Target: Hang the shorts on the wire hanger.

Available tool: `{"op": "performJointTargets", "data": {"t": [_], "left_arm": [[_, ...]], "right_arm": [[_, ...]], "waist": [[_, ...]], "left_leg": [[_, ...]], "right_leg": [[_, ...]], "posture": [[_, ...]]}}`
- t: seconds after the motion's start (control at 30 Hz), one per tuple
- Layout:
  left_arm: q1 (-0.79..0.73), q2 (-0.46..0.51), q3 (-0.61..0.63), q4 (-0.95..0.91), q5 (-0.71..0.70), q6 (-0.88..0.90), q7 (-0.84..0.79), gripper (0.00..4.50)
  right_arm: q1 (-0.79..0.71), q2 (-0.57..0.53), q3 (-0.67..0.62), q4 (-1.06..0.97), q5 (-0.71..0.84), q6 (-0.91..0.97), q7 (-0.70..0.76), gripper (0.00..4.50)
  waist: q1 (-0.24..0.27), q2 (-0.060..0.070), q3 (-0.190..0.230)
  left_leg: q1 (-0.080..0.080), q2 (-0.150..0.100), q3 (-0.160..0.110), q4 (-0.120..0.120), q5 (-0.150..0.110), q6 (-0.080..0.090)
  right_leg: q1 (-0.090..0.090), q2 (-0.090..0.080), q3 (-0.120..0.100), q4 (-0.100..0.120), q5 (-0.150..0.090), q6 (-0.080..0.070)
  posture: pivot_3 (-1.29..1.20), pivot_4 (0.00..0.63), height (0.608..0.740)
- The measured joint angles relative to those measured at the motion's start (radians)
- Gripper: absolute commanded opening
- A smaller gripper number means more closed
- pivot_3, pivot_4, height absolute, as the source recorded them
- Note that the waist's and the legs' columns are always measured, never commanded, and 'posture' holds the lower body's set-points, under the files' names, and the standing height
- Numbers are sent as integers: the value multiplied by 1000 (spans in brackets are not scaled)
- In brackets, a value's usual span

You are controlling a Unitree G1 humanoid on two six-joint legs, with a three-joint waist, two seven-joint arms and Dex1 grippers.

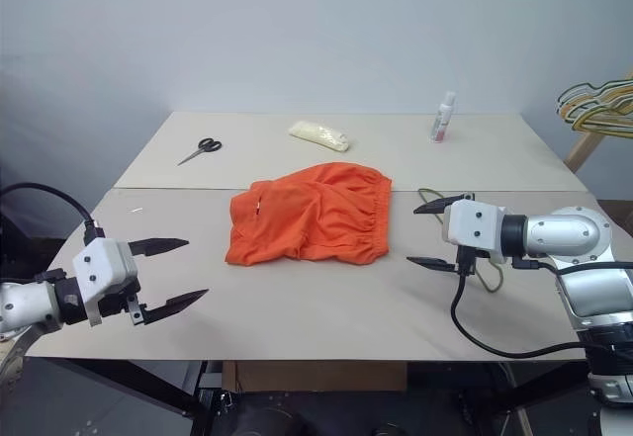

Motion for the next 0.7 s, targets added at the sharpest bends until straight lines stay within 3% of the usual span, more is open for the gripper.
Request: {"op": "performJointTargets", "data": {"t": [0.6,0.7], "left_arm": [[-20,-11,-24,12,51,-2,19,4500],[5,8,-41,30,95,-17,15,4500]], "right_arm": [[-1,16,13,0,-23,-1,-5,4464],[-36,43,77,20,-118,-13,-42,4464]], "waist": [[0,0,0],[-7,0,0]], "left_leg": [[0,0,0,0,0,0],[0,0,1,0,0,0]], "right_leg": [[0,0,0,0,0,0],[-1,0,0,0,0,0]], "posture": [[294,0,740],[283,0,740]]}}
